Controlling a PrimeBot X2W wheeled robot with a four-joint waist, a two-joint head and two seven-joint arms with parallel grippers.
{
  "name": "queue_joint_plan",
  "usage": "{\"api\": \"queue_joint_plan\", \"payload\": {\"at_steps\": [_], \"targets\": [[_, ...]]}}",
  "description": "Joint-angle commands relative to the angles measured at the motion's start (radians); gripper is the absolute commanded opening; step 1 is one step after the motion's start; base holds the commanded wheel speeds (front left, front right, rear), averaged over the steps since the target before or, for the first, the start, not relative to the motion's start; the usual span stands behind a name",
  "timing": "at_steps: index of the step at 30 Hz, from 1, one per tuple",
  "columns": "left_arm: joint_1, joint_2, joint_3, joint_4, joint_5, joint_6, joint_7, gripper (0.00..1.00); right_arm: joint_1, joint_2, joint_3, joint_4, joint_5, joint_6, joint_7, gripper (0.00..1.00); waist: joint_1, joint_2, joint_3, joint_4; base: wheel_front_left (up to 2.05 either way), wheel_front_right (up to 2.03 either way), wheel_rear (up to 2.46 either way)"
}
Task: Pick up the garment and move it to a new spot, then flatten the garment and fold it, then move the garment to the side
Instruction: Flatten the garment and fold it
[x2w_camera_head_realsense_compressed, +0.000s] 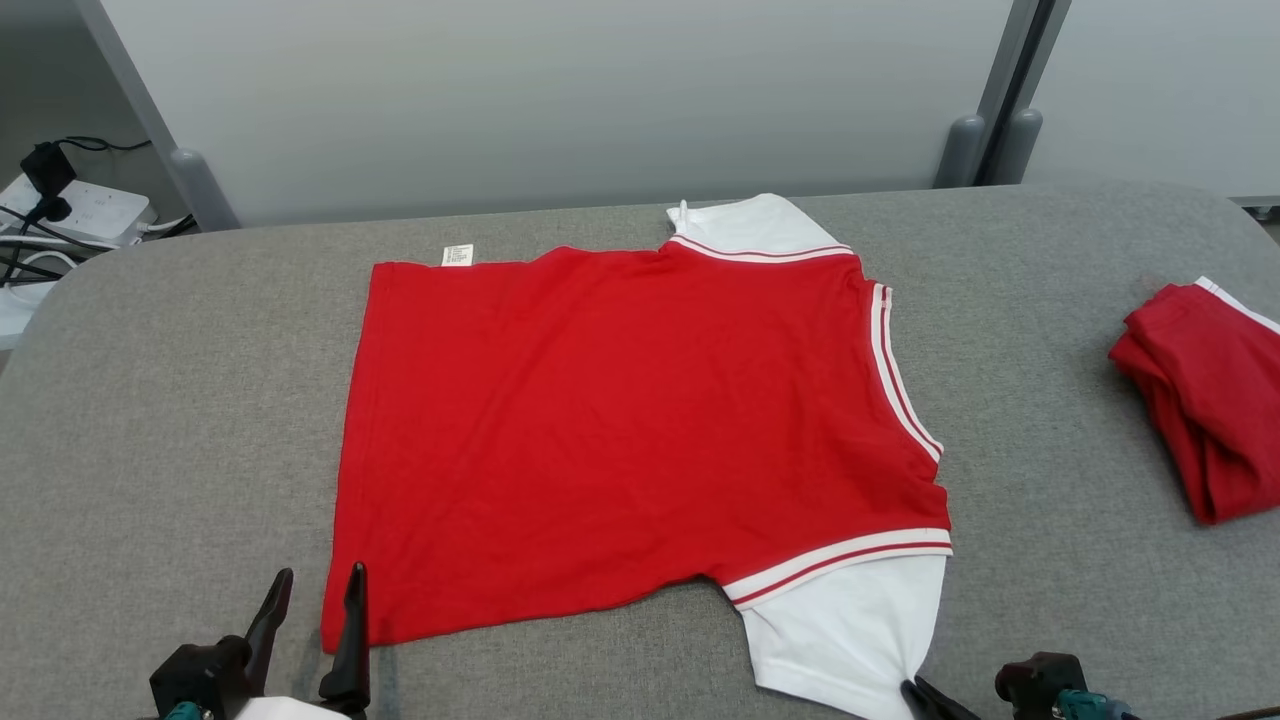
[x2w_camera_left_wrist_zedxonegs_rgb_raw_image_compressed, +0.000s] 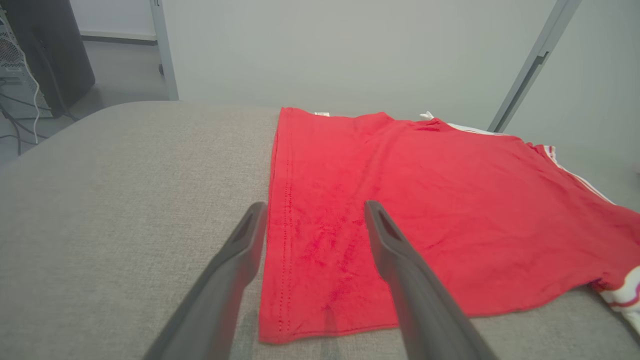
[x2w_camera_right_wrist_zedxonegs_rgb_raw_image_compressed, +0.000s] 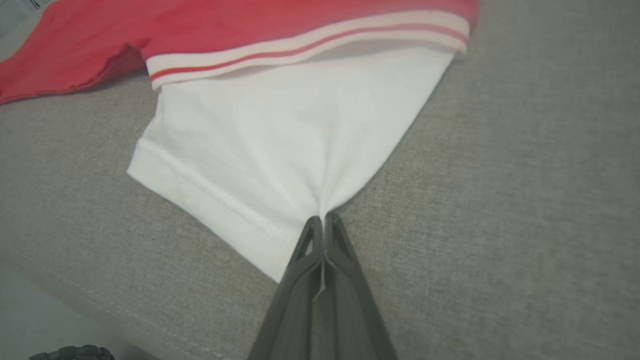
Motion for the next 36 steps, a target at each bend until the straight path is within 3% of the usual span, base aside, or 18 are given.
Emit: {"api": "queue_joint_plan", "payload": {"at_steps": [1, 15, 25, 26, 27, 28, 36], "targets": [[-0.056, 0.007, 0.031, -0.011, -0.012, 0.0, -0.013, 1.0, 0.002, -0.014, 0.024, 0.005, 0.005, 0.004, -0.008, 0.0, 0.0, -0.0001, -0.001, -0.001, 0.0, 0.0, 0.0], [-0.113, 0.007, 0.06, 0.232, -0.037, 0.0, -0.013, 1.0, -0.005, -0.053, 0.055, -0.003, 0.021, 0.004, -0.056, 0.0, 0.0, -0.0001, 0.003, -0.015, 0.0, 0.0, 0.0], [-0.181, 0.017, 0.069, 0.362, -0.065, 0.0, -0.013, 1.0, -0.043, -0.039, 0.042, -0.013, 0.005, 0.004, -0.046, 0.0, 0.0, -0.0001, 0.036, -0.035, 0.0, 0.0, 0.0], [-0.187, 0.018, 0.072, 0.365, -0.064, 0.0, -0.013, 0.82, -0.047, -0.037, 0.039, -0.015, 0.005, 0.004, -0.046, 0.0, 0.0, -0.0001, 0.042, -0.036, 0.0, 0.0, 0.0], [-0.192, 0.018, 0.074, 0.369, -0.064, 0.0, -0.013, 0.45, -0.052, -0.036, 0.037, -0.017, 0.004, 0.004, -0.045, 0.0, 0.0, -0.0001, 0.047, -0.037, 0.0, 0.0, 0.0], [-0.198, 0.019, 0.074, 0.371, -0.062, 0.0, -0.013, 0.0, -0.056, -0.036, 0.034, -0.022, 0.007, 0.004, -0.047, 0.0, 0.0, -0.0001, 0.05, -0.038, 0.0, 0.0, 0.0], [-0.203, 0.024, 0.064, 0.33, -0.068, 0.0, -0.013, 0.0, -0.084, -0.073, 0.018, -0.084, 0.032, 0.004, -0.068, 0.0, 0.0, -0.0001, 0.054, -0.032, 0.0, 0.0, 0.0]]}}
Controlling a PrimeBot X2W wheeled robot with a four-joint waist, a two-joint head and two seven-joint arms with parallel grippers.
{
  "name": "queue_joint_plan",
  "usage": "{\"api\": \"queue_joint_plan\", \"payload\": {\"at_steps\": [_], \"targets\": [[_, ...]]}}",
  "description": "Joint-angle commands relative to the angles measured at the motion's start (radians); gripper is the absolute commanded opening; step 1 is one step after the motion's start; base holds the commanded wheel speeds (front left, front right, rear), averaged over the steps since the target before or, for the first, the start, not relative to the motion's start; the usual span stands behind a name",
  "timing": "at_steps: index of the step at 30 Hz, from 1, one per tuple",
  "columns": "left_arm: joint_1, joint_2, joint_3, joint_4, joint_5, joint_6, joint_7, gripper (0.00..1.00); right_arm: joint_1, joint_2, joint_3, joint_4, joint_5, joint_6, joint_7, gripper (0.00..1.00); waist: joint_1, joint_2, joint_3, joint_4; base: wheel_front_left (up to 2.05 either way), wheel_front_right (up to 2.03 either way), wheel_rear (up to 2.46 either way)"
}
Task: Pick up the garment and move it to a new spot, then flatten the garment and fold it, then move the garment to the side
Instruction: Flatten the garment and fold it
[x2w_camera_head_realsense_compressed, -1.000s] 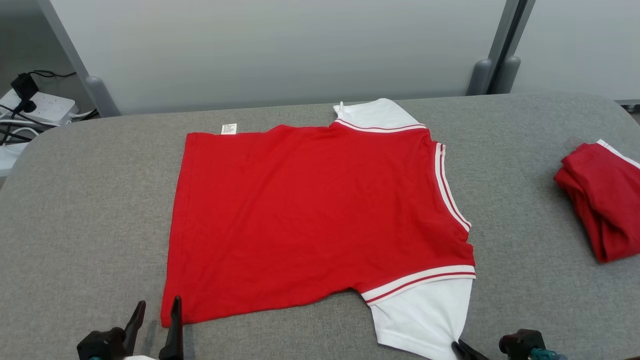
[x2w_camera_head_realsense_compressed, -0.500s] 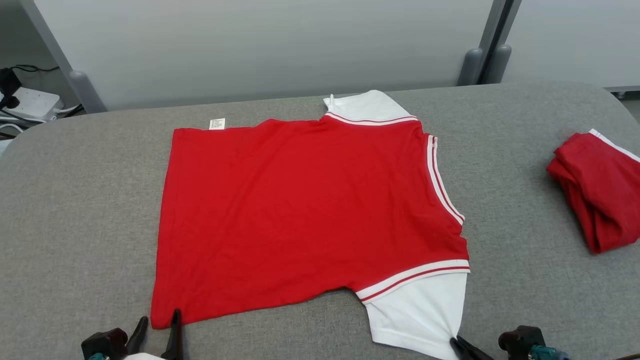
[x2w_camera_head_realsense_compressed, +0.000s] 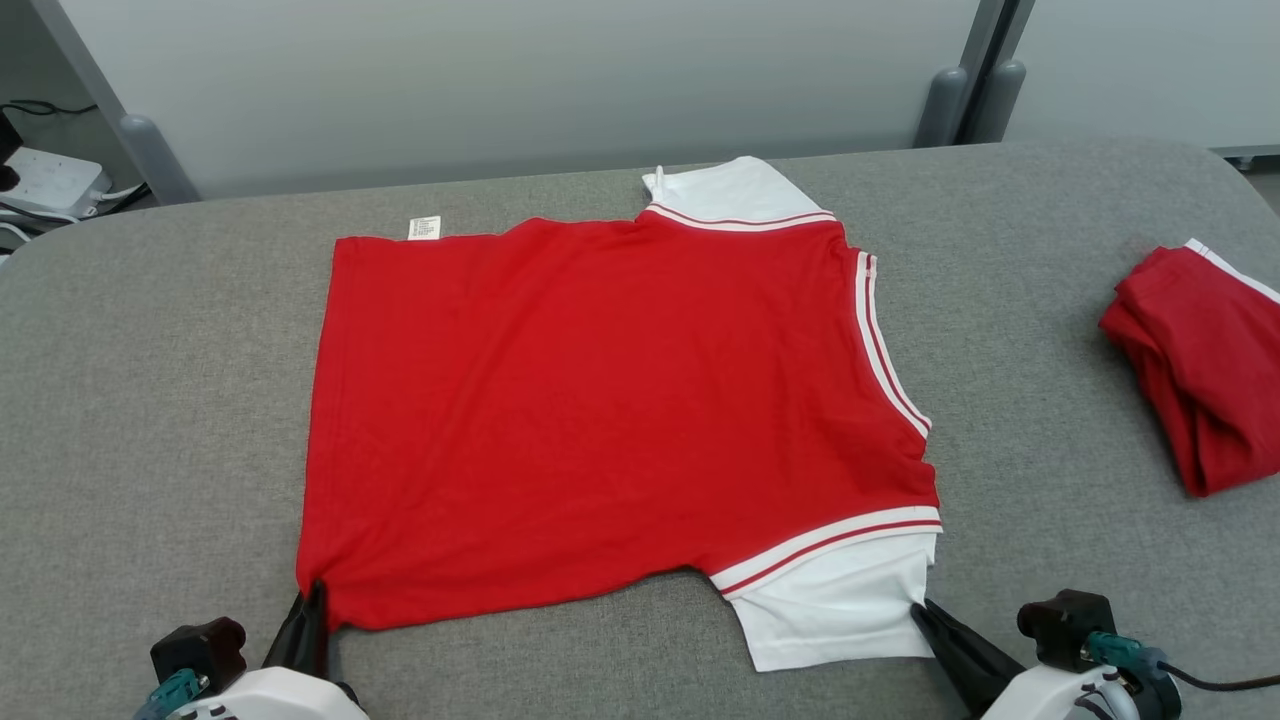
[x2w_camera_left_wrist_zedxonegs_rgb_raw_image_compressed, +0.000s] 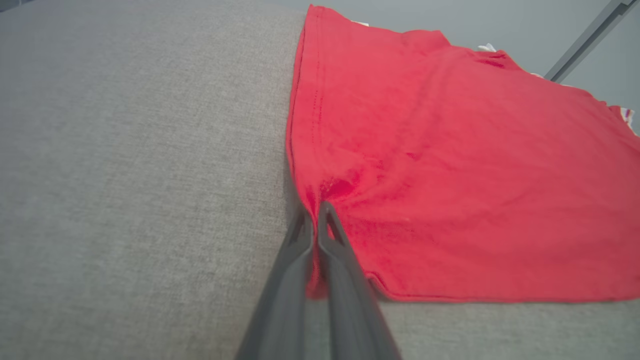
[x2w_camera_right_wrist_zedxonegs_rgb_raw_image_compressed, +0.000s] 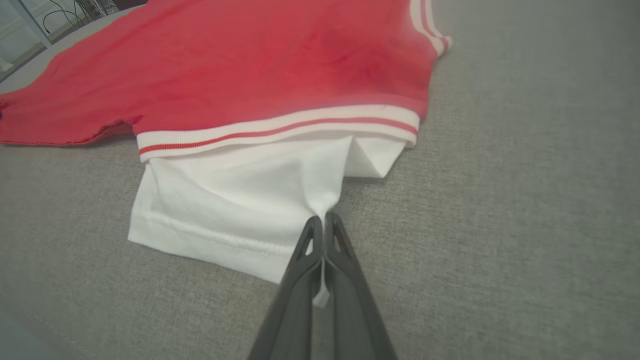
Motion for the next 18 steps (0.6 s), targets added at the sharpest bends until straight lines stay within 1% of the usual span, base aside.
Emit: {"api": "queue_joint_plan", "payload": {"at_steps": [1, 7, 11, 18], "targets": [[-0.034, 0.021, 0.025, -0.031, -0.008, 0.0, -0.013, 0.0, -0.013, -0.026, 0.004, -0.03, 0.012, -0.004, -0.02, 0.0, 0.0, 0.0, -0.006, 0.004, 0.0, 0.0, 0.0], [-0.024, 0.033, 0.008, -0.026, -0.01, 0.0, -0.013, 0.0, -0.009, -0.053, 0.014, -0.085, 0.044, -0.004, -0.026, 0.0, 0.0, 0.0, -0.029, 0.012, 0.0, 0.0, 0.0], [-0.027, 0.05, -0.018, 0.002, -0.023, 0.0, -0.013, 0.0, -0.006, -0.086, 0.037, -0.143, 0.074, -0.004, -0.02, 0.0, 0.0, 0.0, -0.044, 0.011, 0.0, 0.0, 0.0], [-0.033, 0.073, -0.044, 0.022, -0.044, 0.0, -0.013, 0.0, 0.012, -0.125, 0.018, -0.216, 0.097, -0.004, -0.025, 0.0, 0.0, 0.0, -0.06, 0.008, 0.0, 0.0, 0.0]]}}
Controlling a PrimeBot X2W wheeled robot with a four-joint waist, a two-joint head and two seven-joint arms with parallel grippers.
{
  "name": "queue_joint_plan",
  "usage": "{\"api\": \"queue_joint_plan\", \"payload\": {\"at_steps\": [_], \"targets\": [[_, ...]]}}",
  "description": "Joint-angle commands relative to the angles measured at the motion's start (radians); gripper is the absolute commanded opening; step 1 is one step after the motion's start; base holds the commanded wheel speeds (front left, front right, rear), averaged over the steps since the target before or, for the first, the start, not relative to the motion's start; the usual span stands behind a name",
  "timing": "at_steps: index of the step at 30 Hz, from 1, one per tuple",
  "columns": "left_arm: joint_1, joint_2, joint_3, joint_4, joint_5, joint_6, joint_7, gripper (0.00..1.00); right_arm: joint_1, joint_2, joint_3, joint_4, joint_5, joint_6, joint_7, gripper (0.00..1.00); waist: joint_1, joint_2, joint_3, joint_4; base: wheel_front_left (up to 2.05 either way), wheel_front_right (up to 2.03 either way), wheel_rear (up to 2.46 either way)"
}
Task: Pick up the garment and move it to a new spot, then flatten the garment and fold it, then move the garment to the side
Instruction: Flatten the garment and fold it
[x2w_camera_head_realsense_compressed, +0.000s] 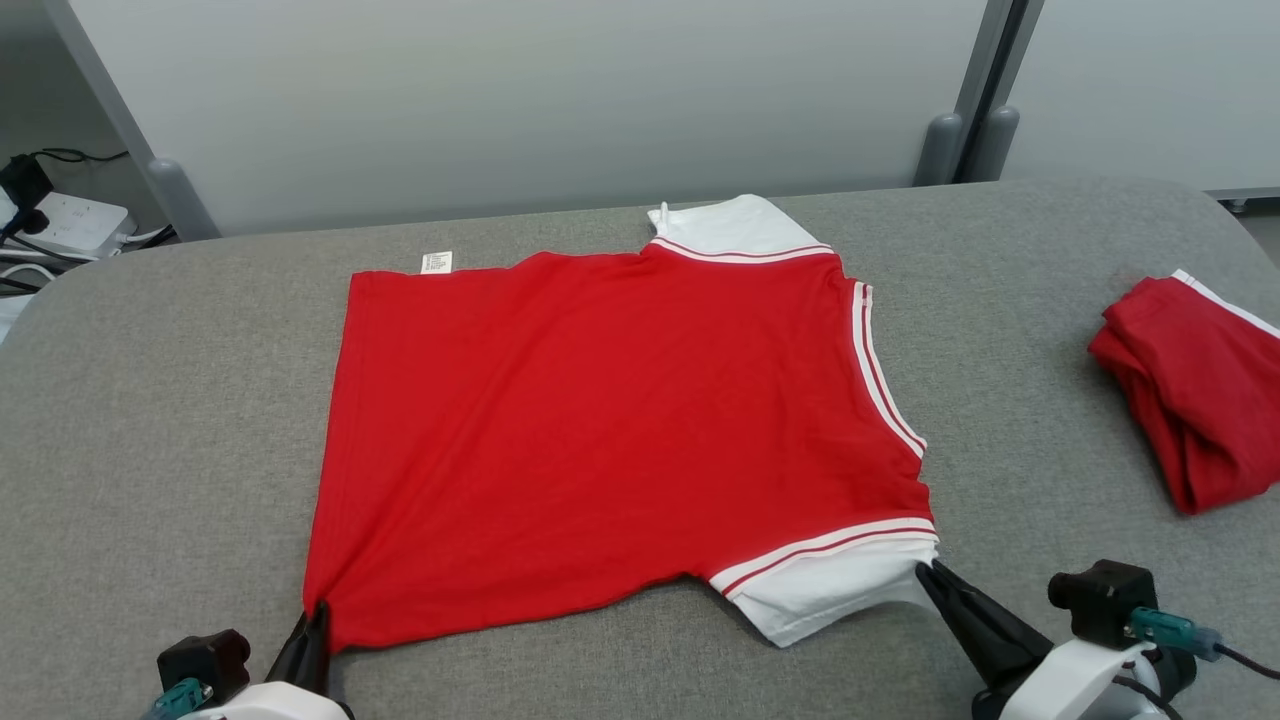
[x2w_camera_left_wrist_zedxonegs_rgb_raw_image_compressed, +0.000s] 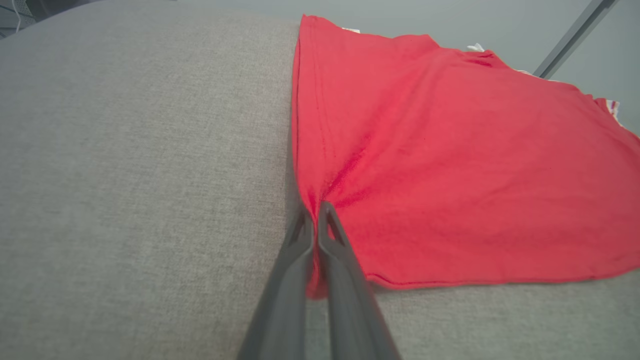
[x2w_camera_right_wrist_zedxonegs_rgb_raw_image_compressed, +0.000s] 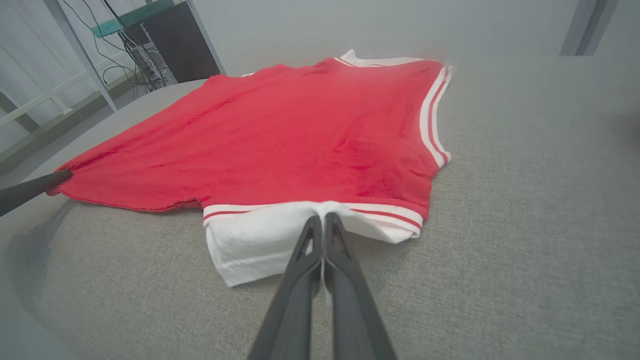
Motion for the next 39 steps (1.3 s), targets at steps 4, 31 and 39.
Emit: {"api": "queue_joint_plan", "payload": {"at_steps": [4, 31, 39], "targets": [[-0.036, 0.036, 0.021, -0.033, -0.009, 0.0, -0.013, 0.0, 0.017, -0.03, -0.032, -0.052, 0.005, -0.003, -0.019, 0.0, 0.0, -0.0001, 0.003, 0.004, 0.0, 0.0, 0.0], [-0.324, 0.066, -0.038, -0.018, -0.037, 0.073, 0.12, 0.0, -0.327, 0.142, -0.237, 0.151, -0.157, -0.003, -0.035, 0.0, 0.0, -0.0001, 0.169, 0.026, 0.0, 0.0, 0.0], [-0.407, 0.055, -0.072, 0.044, -0.026, 0.062, 0.082, 0.0, -0.395, 0.164, -0.246, 0.224, -0.177, -0.003, -0.035, 0.0, 0.0, -0.0001, 0.238, 0.035, 0.0, 0.0, 0.0]]}}
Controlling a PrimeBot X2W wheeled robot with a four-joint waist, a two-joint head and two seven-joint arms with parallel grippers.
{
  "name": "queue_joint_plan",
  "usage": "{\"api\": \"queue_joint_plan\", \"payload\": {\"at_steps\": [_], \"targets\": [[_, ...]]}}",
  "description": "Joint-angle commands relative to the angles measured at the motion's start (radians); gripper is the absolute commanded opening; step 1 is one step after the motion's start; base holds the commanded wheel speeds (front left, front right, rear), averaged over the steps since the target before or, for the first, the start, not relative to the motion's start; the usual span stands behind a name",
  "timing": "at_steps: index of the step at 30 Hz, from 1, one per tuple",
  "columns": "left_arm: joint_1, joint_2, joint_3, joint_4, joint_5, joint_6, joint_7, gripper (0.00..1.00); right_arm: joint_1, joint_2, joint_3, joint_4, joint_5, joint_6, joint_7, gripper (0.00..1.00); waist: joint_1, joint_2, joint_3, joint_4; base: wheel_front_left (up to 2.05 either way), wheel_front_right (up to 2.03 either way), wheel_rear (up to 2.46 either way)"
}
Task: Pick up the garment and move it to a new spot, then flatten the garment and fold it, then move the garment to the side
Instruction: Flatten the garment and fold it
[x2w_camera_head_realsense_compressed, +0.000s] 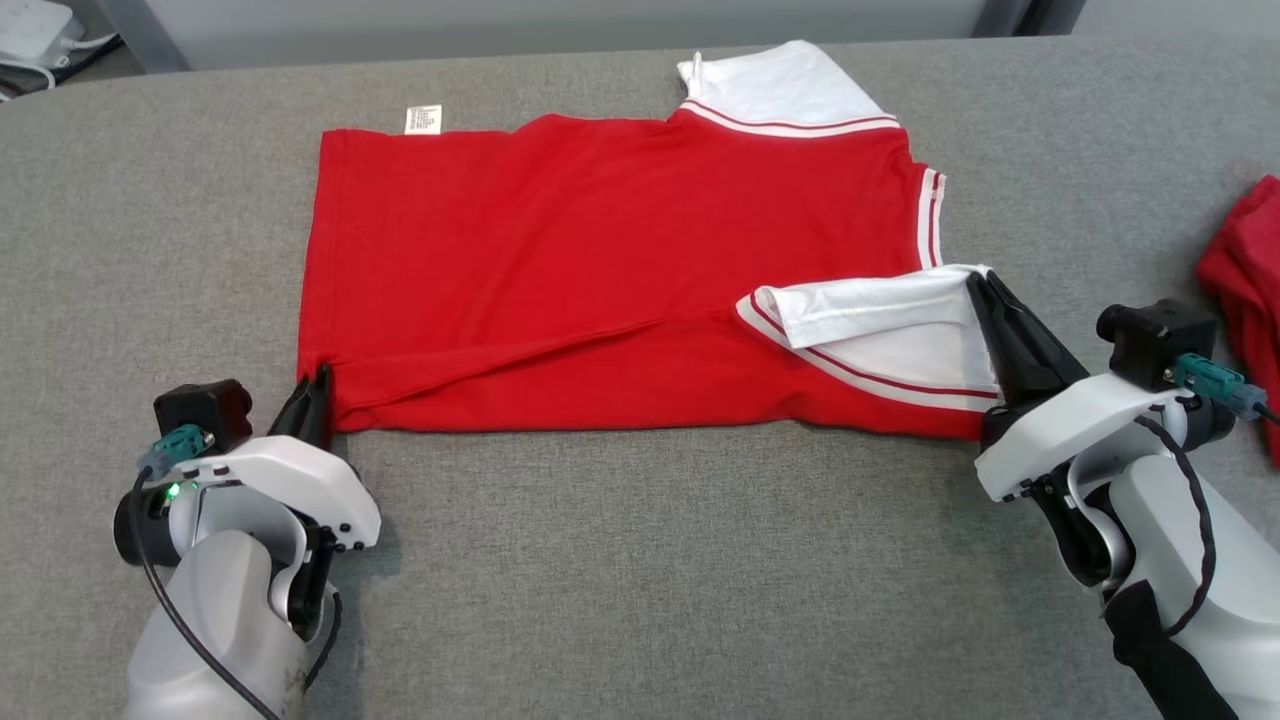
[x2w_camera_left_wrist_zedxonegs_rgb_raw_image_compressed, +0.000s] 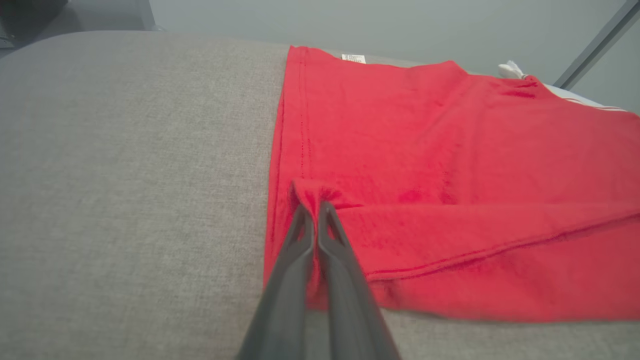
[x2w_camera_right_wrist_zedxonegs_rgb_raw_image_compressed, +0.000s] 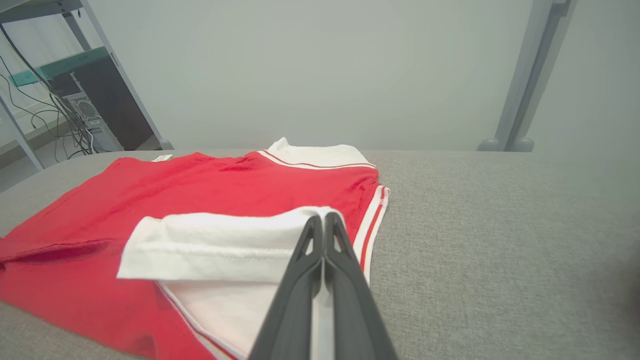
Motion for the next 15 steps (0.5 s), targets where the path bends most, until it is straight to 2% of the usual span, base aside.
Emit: {"api": "queue_joint_plan", "payload": {"at_steps": [1, 10, 11, 12, 13, 14, 15], "targets": [[-0.045, 0.028, 0.021, -0.006, 0.0, -0.002, -0.014, 0.0, -0.021, 0.004, 0.005, -0.006, -0.006, -0.003, -0.014, 0.0, 0.0, 0.0, 0.018, 0.006, 0.0, 0.0, 0.0], [-0.105, 0.02, 0.001, 0.055, 0.001, -0.01, -0.05, 0.0, -0.063, 0.025, -0.008, 0.026, -0.027, -0.003, -0.014, 0.0, 0.0, 0.0, 0.052, 0.017, 0.0, 0.0, 0.0], [-0.112, 0.019, -0.002, 0.057, 0.002, -0.012, -0.057, 0.47, -0.067, 0.028, -0.013, 0.035, -0.027, -0.003, -0.014, 0.14, 0.0, 0.0, 0.054, 0.018, 0.0, 0.0, 0.0], [-0.118, 0.019, -0.002, 0.059, 0.001, -0.013, -0.064, 0.99, -0.072, 0.033, -0.021, 0.045, -0.026, -0.003, -0.014, 0.42, 0.0, 0.0, 0.055, 0.019, 0.0, 0.0, 0.0], [-0.123, 0.018, -0.003, 0.06, 0.001, -0.014, -0.072, 1.0, -0.076, 0.036, -0.026, 0.057, -0.029, -0.003, -0.014, 0.78, 0.0, 0.0, 0.055, 0.021, 0.0, 0.0, 0.0], [-0.126, 0.015, -0.004, 0.057, 0.001, -0.014, -0.08, 1.0, -0.08, 0.041, -0.033, 0.069, -0.03, -0.003, -0.014, 1.0, 0.0, 0.0, 0.055, 0.022, 0.0, 0.0, 0.0], [-0.13, 0.015, -0.005, 0.052, 0.003, -0.014, -0.087, 1.0, -0.087, 0.044, -0.044, 0.075, -0.035, -0.003, -0.014, 1.0, 0.0, 0.0, 0.056, 0.023, 0.0, 0.0, 0.0]]}}
